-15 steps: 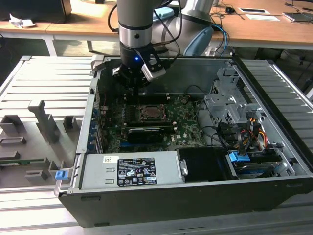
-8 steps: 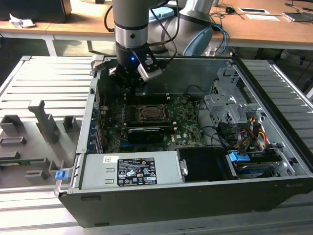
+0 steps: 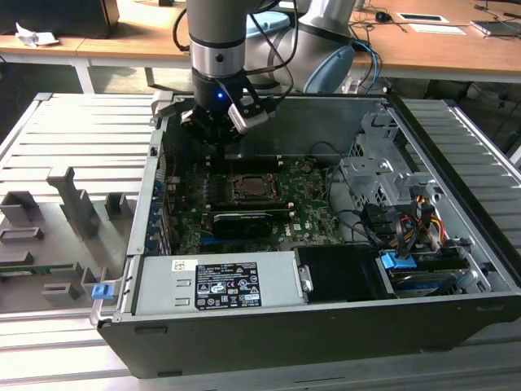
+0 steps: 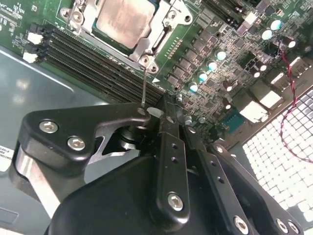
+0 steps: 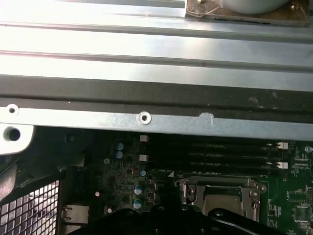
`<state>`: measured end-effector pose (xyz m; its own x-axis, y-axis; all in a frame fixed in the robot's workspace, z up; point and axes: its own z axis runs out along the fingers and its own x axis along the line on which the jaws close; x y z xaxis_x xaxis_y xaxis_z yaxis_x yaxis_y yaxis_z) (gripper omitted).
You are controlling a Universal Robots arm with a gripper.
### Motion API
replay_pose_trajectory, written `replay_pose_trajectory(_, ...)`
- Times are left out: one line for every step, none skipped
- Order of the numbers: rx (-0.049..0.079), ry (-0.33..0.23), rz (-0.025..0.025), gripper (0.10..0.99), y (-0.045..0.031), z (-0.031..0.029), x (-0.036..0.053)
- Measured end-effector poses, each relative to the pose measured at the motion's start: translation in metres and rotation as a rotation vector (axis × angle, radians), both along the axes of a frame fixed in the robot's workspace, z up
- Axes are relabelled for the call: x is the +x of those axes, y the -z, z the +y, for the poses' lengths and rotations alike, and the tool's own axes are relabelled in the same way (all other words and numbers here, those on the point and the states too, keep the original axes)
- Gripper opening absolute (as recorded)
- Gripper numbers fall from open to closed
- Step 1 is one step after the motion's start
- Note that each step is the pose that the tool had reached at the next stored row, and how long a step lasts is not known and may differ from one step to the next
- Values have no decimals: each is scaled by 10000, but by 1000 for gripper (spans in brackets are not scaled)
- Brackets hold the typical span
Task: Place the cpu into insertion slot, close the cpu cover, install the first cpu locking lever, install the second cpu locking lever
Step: 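Install the first cpu locking lever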
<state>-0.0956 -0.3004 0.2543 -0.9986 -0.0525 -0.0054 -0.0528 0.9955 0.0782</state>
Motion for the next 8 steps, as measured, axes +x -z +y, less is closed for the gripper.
replay_pose_trajectory(1, -3, 0, 106, 0, 25, 25)
replay_pose_trajectory(0, -1, -1, 106, 0, 30, 36)
replay_pose_trajectory(-1, 0, 0, 106, 0, 37, 50)
replay_pose_trajectory(-2, 0, 0, 106, 0, 43, 77)
replay_pose_trajectory(-3, -1, 0, 106, 0, 44, 115)
replay_pose_trajectory(-2, 0, 0, 106, 1, 45, 173)
replay_pose_trajectory(-2, 0, 0, 106, 3, 46, 216)
replay_pose_trajectory(-2, -1, 0, 106, 4, 46, 240)
